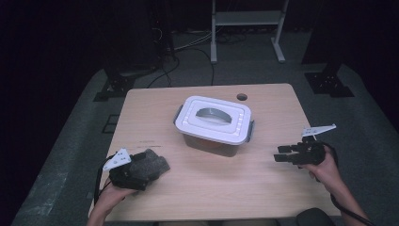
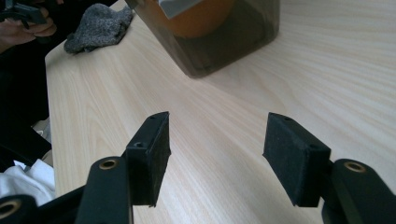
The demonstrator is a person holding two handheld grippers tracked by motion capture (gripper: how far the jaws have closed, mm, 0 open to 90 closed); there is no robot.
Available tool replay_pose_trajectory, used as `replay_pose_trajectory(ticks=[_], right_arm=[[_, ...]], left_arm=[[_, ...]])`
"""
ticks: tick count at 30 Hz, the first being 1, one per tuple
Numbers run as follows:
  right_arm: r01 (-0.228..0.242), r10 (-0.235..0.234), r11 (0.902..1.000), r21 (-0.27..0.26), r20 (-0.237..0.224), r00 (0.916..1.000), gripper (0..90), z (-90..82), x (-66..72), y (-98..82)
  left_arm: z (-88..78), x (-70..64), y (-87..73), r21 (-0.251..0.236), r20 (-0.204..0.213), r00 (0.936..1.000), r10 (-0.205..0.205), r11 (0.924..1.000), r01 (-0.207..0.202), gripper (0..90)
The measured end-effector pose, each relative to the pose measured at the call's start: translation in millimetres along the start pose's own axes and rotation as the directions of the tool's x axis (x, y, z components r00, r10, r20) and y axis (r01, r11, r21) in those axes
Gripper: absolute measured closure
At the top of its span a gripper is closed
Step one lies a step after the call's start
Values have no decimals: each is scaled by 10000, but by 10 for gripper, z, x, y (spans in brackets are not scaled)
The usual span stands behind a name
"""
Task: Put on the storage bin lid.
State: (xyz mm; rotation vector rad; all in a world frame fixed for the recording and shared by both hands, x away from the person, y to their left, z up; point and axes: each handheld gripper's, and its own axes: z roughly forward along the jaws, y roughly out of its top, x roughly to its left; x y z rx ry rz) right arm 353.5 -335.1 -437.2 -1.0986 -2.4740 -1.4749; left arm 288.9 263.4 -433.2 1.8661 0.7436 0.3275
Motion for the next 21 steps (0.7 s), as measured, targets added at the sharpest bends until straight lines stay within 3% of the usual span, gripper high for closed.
replay_pose_trajectory(ticks=[10, 21], right_arm=[[-345, 345, 9992, -189, -37, 9994, 396, -11, 3, -212], [-429, 426, 9984, -355, -87, 9991, 395, -3, 34, -326]], left_arm=[[1, 1, -3, 4, -7, 10000, -5, 10000, 5, 23], [0, 6, -4, 36, -9, 10000, 33, 10000, -33, 23]])
